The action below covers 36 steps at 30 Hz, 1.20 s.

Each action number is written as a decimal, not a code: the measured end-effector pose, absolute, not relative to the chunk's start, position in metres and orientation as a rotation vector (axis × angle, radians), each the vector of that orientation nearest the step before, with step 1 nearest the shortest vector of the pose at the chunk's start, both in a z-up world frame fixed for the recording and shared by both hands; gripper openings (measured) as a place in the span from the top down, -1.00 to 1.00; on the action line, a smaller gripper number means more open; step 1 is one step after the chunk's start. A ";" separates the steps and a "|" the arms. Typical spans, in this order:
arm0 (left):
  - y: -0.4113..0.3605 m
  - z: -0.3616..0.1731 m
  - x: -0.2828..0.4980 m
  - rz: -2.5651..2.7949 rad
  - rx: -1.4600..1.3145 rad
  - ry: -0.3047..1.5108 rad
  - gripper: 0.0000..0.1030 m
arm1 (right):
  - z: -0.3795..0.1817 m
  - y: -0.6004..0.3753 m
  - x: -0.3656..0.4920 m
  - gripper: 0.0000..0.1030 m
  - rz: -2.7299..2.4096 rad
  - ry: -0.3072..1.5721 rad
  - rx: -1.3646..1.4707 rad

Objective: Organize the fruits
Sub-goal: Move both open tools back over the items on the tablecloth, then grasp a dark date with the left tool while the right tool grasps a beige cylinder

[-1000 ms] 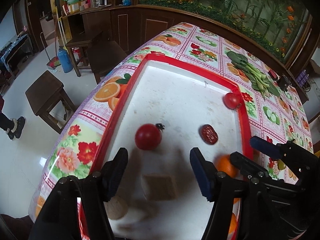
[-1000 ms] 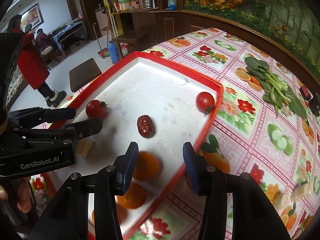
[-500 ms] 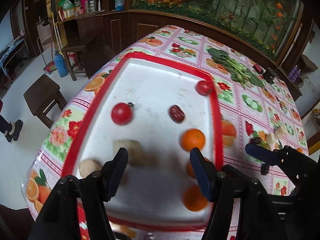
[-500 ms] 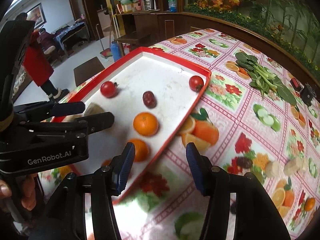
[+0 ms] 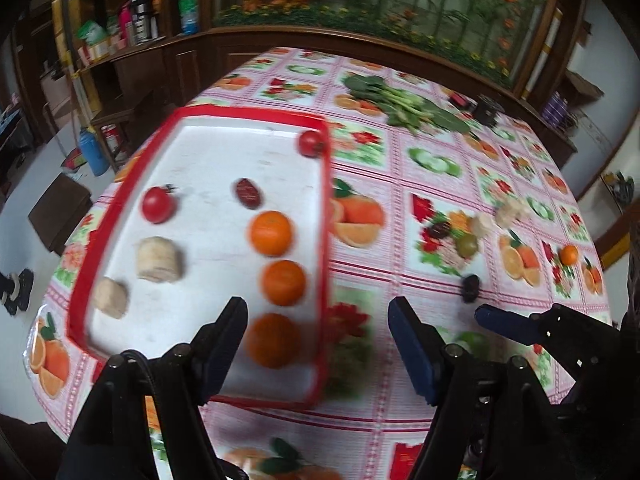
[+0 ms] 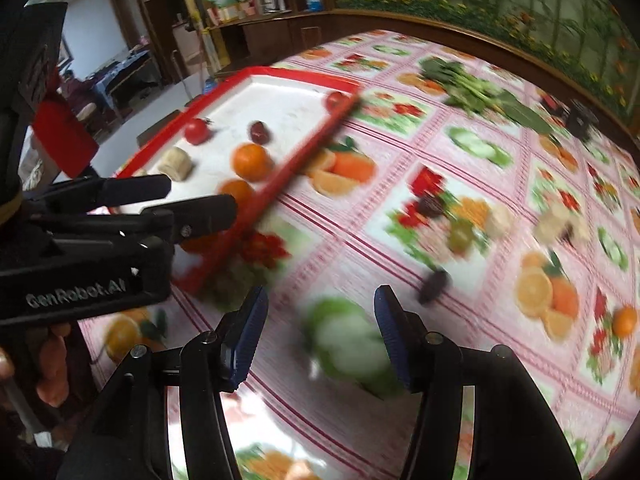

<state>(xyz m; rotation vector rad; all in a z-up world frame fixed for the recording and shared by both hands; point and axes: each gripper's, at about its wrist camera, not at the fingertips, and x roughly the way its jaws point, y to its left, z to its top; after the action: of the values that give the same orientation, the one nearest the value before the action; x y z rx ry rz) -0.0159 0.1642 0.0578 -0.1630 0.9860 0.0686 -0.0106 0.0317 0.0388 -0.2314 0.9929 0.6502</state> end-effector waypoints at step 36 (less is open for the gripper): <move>0.047 0.012 0.047 -0.170 -0.086 1.099 0.46 | 0.033 -0.132 0.102 -0.44 0.406 0.957 0.105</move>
<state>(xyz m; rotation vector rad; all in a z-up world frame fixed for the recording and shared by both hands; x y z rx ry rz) 0.0471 0.0469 0.0120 -0.0859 1.0987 -0.1701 0.1024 -0.1318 0.0332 0.1046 0.9572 0.4063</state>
